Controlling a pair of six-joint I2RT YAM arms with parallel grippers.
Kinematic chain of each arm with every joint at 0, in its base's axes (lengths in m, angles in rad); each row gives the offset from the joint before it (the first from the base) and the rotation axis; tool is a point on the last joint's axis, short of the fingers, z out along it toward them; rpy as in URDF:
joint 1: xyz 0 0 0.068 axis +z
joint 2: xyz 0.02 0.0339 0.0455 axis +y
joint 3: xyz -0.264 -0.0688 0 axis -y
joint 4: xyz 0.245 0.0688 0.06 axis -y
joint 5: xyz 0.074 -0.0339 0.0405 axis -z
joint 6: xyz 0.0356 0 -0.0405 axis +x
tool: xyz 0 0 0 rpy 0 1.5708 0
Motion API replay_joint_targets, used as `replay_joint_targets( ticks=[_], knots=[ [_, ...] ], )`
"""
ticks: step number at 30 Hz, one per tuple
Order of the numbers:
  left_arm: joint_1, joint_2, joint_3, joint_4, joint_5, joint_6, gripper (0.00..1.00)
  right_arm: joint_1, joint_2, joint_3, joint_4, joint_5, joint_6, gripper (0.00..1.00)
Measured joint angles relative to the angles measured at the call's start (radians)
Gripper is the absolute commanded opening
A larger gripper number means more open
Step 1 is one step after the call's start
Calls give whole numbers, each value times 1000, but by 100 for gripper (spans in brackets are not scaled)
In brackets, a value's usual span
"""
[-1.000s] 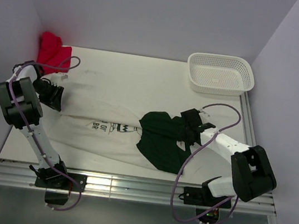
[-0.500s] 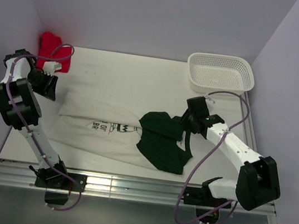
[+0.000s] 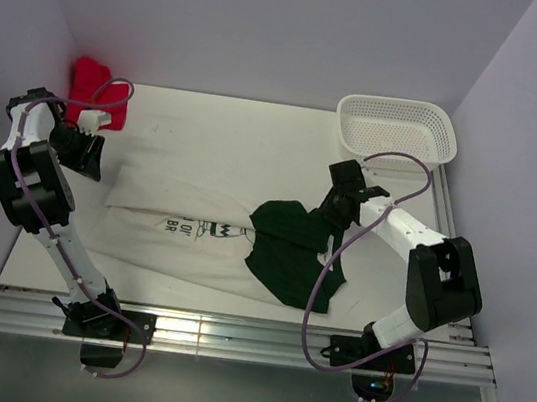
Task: Roll the t-shirts
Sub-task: Fold the tshirt
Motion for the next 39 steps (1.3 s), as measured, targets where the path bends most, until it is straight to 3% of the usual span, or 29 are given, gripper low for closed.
replay_joint_targets(
  ticks=[6, 12, 16, 19, 25, 32, 39],
  knots=[
    [0, 0, 21, -8, 7, -1, 51, -6, 17, 0, 3, -12, -1, 42],
    [-4, 0, 23, -10, 9, -1, 50, -6, 26, 0, 13, -24, -11, 28],
    [-7, 0, 23, -12, 13, -2, 50, -7, 39, 0, 16, -30, -19, 9],
    [-8, 0, 23, -12, 14, -2, 50, -8, 39, 0, 20, -34, -23, 0],
    [-11, 0, 23, -12, 14, -2, 50, -11, -11, -10, 24, -49, -23, 0],
    [-17, 0, 22, -12, 15, -2, 50, 0, -253, -139, 51, -89, -16, 0],
    [-32, 0, 19, -12, 18, -2, 50, 128, -423, -288, 50, -98, 54, 0]
  ],
)
